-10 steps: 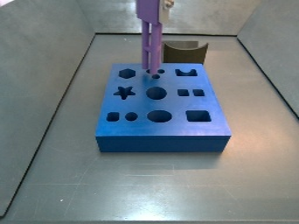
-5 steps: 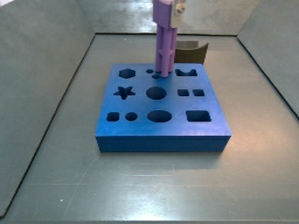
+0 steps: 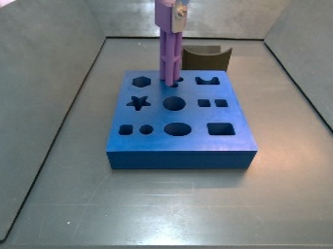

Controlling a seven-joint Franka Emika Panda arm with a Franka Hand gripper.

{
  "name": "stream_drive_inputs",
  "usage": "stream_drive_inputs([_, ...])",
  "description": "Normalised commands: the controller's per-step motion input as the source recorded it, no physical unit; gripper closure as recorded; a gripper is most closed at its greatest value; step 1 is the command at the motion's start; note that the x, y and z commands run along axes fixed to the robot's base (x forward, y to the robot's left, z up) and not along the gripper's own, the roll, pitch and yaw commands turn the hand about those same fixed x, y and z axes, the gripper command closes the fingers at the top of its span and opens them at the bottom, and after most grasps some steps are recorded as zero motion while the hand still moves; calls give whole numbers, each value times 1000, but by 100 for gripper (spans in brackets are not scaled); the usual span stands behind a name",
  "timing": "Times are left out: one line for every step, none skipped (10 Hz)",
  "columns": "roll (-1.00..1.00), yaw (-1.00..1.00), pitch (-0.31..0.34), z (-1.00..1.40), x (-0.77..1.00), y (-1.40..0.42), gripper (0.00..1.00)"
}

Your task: Insert the 3 prong object.

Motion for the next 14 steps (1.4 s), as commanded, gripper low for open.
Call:
stream_drive_inputs([49, 97, 44, -223, 303, -57, 100])
stream_drive_inputs([46, 131, 69, -214, 329, -100, 100])
stream_drive_inputs([31, 140, 27, -189, 217, -131, 100])
stream_drive_inputs([53, 174, 11, -240, 154, -51, 100])
stream_drive_inputs([53, 206, 0, -317, 49, 0, 100])
stream_drive_inputs([54, 143, 0, -323, 60, -31, 100])
stream_drive_inputs([73, 0, 0, -311, 29, -100, 100])
stream_drive_inputs([124, 0, 0, -326, 0, -94, 100])
stream_drive_inputs([150, -3, 0, -331, 0, -86, 100])
stream_drive_inputs([167, 0, -10, -346, -20, -77, 100])
stream_drive_inputs([211, 0, -9, -346, -86, -89, 100])
stream_drive_inputs([0, 0, -90, -160, -49, 0, 100])
stream_drive_inputs([-11, 0, -13, 0, 0, 0, 100])
stream_drive_inputs([0, 0, 0, 0, 0, 0, 100])
